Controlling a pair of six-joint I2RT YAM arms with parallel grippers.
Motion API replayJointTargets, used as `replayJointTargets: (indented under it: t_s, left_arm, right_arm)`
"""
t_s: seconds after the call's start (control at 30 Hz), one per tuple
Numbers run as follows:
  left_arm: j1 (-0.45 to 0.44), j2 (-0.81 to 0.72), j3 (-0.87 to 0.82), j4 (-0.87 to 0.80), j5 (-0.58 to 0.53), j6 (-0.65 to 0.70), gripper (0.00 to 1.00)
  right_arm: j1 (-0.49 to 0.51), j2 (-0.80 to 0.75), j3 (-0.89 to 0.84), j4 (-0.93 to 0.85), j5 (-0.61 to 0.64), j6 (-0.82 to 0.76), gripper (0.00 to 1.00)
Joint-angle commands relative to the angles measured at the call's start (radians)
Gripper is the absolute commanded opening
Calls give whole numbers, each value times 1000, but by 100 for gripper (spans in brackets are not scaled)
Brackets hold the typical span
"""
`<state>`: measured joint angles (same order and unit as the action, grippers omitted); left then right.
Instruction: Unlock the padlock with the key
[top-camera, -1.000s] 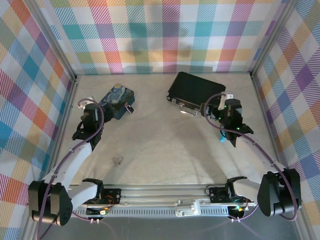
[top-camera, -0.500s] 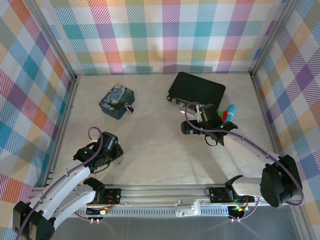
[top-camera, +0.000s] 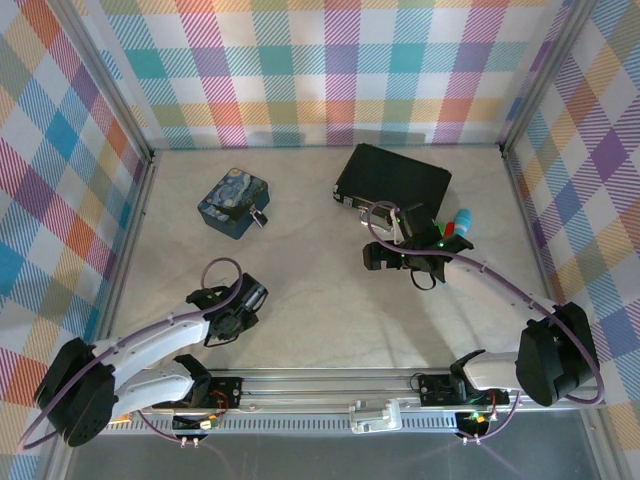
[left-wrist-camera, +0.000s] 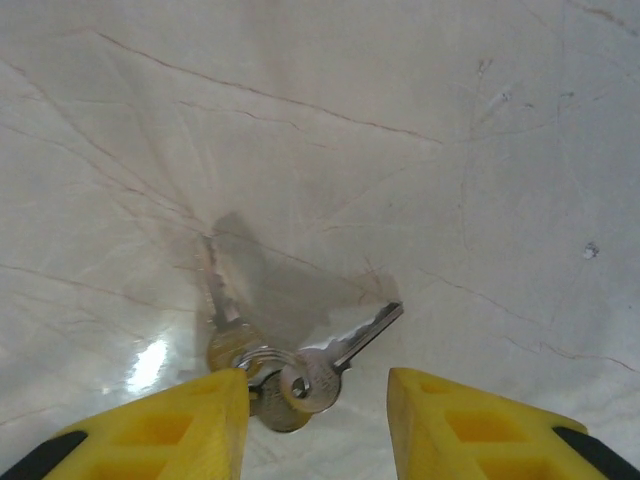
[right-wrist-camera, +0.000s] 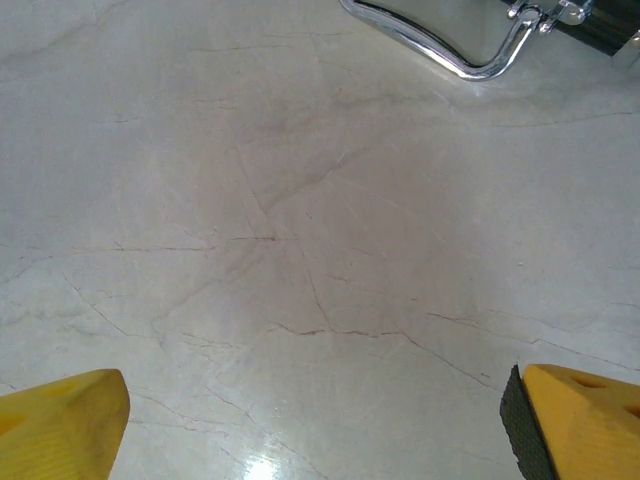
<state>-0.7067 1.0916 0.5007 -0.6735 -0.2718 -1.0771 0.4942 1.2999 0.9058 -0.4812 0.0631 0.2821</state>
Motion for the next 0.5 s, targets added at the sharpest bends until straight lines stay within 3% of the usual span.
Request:
replayJointTargets:
  t_s: [0.0, 0.23, 0.33, 0.47]
  left_arm:
    - [-44, 63, 6, 95, 11, -44, 40]
    - [-181, 289, 147, 311, 4, -122, 40]
    - [-226, 450, 261, 455, 46, -119, 40]
    - [-249, 613, 412, 499, 135, -98, 42]
  right_arm:
    - [3, -16, 39, -37, 20, -24, 99]
    - [3, -48, 38, -41, 31, -16, 99]
    - [3, -54, 30, -52, 26, -11, 99]
    - [3, -76, 8, -64, 4, 6, 99]
